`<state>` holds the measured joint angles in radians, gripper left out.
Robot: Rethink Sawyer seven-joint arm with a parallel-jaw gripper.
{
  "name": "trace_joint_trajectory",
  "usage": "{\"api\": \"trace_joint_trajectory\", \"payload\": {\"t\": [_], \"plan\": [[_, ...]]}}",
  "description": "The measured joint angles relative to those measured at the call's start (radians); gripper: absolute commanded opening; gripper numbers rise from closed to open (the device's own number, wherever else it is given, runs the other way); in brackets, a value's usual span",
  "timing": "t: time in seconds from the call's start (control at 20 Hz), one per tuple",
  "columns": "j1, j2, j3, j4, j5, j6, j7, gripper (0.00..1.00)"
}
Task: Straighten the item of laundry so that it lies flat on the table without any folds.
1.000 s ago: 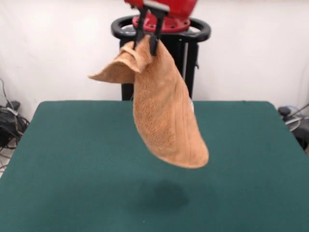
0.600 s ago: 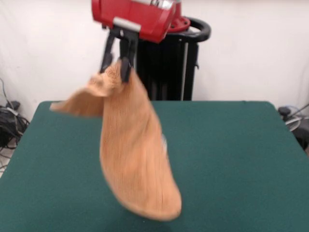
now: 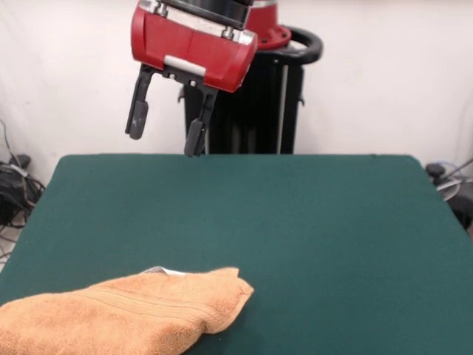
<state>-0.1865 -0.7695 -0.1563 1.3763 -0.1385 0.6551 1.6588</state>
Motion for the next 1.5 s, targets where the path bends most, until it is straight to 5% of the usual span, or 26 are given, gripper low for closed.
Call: {"api": "trace_joint_trajectory", "payload": {"t": [0.55,1.5], "plan": [[0.009,0.032,0.0,-0.001,-0.017,0.0,0.0,1.0],[0.041,0.28,0.0,-0.042,-0.016,-0.001,0.0,1.0]]}}
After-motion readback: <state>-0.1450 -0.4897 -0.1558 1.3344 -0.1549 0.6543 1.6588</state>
